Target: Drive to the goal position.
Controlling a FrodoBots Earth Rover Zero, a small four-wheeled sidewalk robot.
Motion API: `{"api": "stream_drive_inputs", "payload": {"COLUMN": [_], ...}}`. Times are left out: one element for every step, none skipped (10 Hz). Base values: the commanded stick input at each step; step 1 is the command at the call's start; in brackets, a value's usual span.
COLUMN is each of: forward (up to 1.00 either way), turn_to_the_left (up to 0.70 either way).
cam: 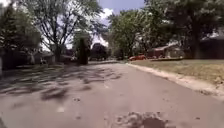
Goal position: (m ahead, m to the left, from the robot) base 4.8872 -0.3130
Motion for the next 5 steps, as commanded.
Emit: {"api": "stream_drive_inputs", "payload": {"forward": [0.85, 0.85, 0.85, 0.85, 0.85], "turn_to_the_left": [0.0, 0.0, 0.0, 0.0, 0.0]}}
